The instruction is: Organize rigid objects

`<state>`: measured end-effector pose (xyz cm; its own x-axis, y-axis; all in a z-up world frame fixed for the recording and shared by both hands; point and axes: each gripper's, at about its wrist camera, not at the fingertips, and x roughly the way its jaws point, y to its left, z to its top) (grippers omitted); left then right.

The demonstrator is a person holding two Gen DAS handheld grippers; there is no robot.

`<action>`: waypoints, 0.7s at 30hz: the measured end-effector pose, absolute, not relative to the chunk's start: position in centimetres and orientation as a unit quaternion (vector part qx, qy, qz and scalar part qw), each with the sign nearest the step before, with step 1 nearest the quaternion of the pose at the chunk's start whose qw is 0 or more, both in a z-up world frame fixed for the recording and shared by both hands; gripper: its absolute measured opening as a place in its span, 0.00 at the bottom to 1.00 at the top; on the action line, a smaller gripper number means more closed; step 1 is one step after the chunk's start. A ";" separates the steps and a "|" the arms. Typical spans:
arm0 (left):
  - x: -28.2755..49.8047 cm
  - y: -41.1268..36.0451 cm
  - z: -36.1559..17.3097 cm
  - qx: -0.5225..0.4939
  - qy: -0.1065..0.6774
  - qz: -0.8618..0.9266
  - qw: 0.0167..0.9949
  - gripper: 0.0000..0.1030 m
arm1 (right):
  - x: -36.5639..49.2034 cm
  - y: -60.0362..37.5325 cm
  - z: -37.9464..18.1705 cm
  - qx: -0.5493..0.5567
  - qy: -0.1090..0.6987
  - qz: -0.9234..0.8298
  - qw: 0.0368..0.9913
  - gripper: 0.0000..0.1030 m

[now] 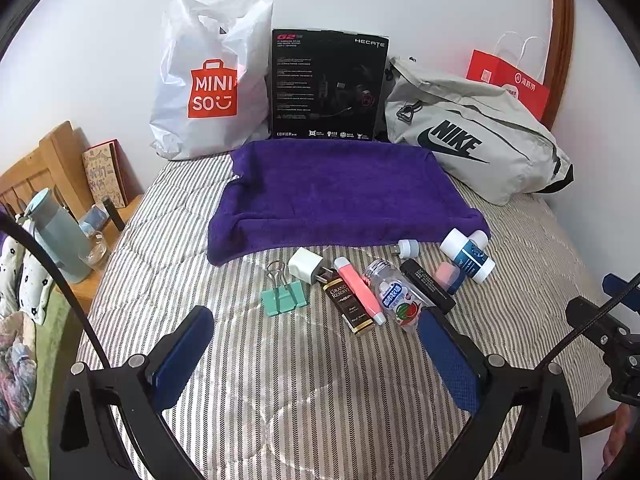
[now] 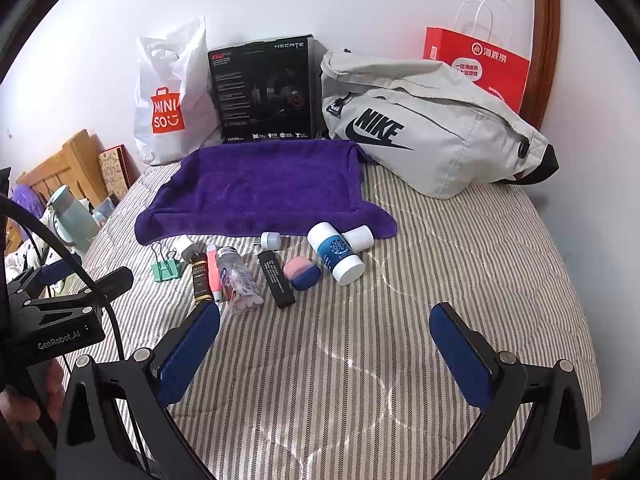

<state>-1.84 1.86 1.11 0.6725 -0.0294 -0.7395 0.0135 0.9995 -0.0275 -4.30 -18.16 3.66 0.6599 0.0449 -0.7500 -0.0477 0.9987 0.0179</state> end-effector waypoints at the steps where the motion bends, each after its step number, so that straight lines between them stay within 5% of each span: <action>1: -1.8 1.9 1.1 -0.011 0.404 -0.013 0.914 1.00 | -4.3 -18.1 3.7 -0.002 0.412 0.026 0.911 1.00; 21: -2.0 1.8 1.2 -0.009 0.405 -0.011 0.914 1.00 | -4.2 -17.8 3.5 -0.007 0.416 0.028 0.909 1.00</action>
<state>-1.95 1.80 1.24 0.6723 -0.0273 -0.7397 0.0131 0.9996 -0.0251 -4.21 -17.78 3.54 0.6520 0.0446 -0.7569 -0.0567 0.9983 0.0100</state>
